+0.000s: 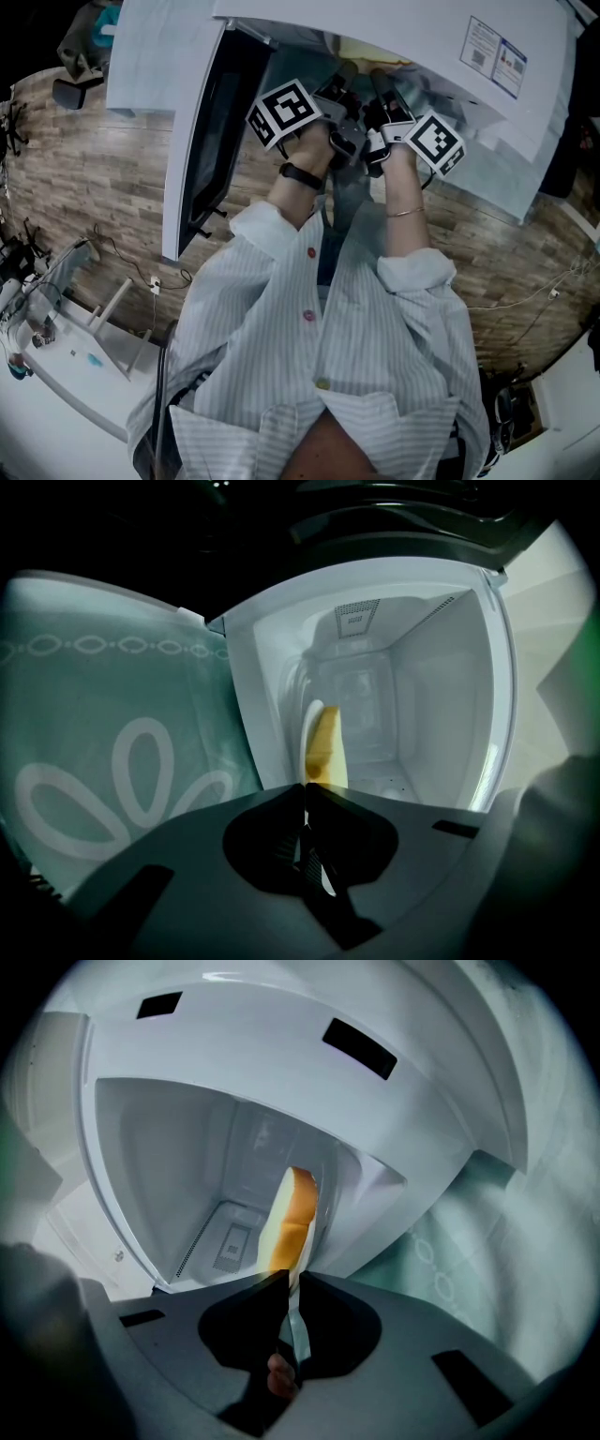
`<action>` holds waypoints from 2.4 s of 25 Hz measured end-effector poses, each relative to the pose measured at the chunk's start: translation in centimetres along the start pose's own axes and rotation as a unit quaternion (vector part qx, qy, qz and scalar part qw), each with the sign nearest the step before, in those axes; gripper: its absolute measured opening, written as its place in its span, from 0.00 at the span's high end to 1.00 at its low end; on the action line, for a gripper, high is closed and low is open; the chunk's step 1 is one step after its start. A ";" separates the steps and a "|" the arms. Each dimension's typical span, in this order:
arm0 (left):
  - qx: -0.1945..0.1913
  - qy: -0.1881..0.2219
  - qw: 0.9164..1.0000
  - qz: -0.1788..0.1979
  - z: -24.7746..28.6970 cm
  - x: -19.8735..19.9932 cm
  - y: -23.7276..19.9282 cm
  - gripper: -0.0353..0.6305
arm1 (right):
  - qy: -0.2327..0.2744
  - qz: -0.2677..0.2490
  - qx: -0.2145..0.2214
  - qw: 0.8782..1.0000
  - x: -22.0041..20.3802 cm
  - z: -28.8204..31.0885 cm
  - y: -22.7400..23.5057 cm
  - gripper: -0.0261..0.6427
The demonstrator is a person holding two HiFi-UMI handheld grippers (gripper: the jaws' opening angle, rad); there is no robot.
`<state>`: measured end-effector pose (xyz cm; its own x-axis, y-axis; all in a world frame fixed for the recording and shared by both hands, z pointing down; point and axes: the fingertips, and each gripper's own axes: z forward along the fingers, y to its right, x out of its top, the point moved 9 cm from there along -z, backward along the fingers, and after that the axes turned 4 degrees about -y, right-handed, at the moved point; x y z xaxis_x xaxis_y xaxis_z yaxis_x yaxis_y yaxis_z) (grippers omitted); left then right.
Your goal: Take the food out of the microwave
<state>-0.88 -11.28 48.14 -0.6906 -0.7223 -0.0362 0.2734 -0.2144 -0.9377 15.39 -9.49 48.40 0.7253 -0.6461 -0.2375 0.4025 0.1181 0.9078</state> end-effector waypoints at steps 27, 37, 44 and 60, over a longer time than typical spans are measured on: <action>-0.033 0.019 0.999 -0.016 -2.5 -2.4 -1.1 0.92 | -0.010 0.012 0.020 1.000 -2.1 -2.3 0.3 0.88; -0.043 0.029 0.998 -0.019 -3.5 -2.8 -0.6 0.92 | -0.017 0.005 0.031 0.999 -2.2 -2.9 -0.6 0.88; -0.047 0.039 0.998 -0.011 -5.7 -4.6 -0.4 0.92 | -0.019 0.004 0.036 0.999 -3.8 -4.9 -1.0 0.88; -0.054 0.065 0.996 -0.006 -10.5 -6.4 3.2 0.92 | -0.035 -0.048 0.078 0.995 -5.0 -8.1 -5.4 0.88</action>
<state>-2.65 -0.43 41.75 -0.7766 -0.6269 -0.0626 0.1952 -0.1450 -0.9700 14.07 -0.79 41.93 0.6446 -0.7004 -0.3065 0.3729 -0.0619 0.9258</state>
